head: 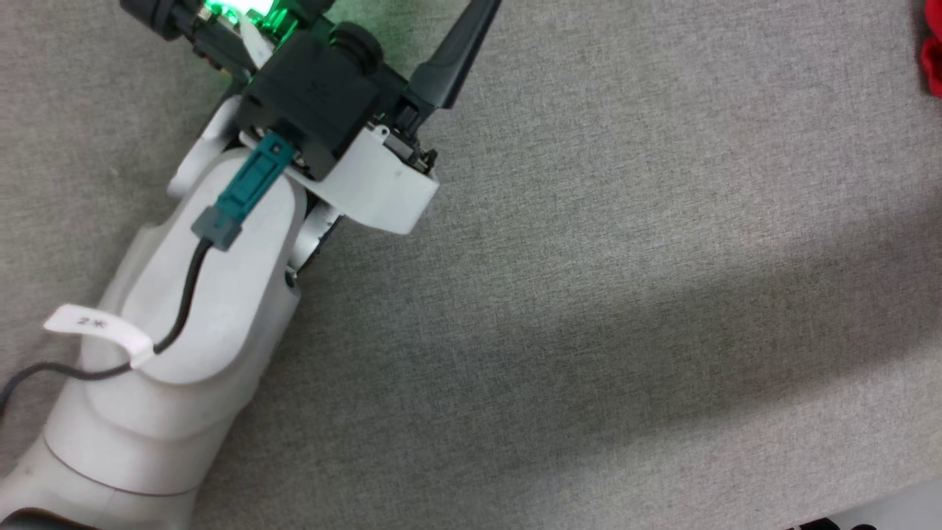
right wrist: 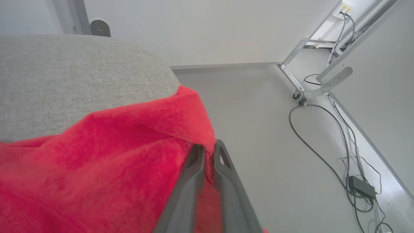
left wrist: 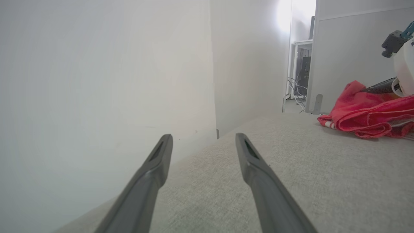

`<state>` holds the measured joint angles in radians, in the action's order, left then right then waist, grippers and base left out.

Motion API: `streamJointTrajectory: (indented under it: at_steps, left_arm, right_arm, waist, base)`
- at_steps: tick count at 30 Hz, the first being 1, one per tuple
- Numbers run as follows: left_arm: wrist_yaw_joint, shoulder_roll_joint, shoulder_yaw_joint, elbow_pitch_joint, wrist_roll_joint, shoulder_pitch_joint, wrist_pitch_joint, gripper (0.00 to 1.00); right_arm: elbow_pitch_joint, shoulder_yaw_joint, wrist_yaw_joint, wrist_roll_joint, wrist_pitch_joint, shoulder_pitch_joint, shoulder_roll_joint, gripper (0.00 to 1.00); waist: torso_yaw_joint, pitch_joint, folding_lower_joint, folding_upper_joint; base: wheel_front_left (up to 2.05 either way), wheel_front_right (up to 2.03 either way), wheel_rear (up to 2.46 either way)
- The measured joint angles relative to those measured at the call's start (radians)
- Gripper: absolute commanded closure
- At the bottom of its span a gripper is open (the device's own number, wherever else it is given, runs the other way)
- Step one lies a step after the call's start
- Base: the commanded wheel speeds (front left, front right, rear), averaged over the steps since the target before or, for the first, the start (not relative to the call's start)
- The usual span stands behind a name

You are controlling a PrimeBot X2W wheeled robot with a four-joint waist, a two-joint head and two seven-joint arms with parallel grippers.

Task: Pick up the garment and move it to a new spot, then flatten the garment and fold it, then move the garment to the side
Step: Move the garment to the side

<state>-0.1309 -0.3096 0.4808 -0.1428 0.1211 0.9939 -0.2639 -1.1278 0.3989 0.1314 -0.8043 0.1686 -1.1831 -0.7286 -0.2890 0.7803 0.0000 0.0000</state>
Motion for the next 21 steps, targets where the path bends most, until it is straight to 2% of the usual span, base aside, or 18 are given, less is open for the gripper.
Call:
streamJointTrajectory:
  at_steps: [1,2,10,21]
  left_arm:
    - [0.000,-0.001,-0.002,-0.002,0.000,-0.001,0.000,0.00]
    - [0.000,-0.003,-0.003,-0.003,-0.001,-0.003,0.000,0.00]
    - [0.007,0.015,-0.023,-0.013,0.002,-0.053,0.000,0.00]
    - [0.035,0.050,-0.147,-0.006,0.039,-0.334,0.000,0.00]
  right_arm:
    - [-0.013,0.004,0.000,0.000,0.006,-0.003,0.002,0.24]
    - [-0.024,0.008,0.000,0.000,0.010,-0.006,0.007,0.00]
    - [-0.061,0.058,0.000,0.006,0.040,-0.010,0.012,0.00]
    - [0.066,0.208,0.000,0.031,0.085,0.138,0.062,0.00]
  waist:
    - [0.001,-0.003,0.0000,0.0000]
    - [0.002,-0.007,0.0000,0.0000]
    - [0.010,-0.060,0.0000,0.0000]
    - [0.048,-0.226,0.0000,0.0000]
  base:
    - [0.00,0.00,0.00]
    - [0.00,0.00,0.00]
    - [0.00,0.00,0.00]
    - [0.00,0.00,0.00]
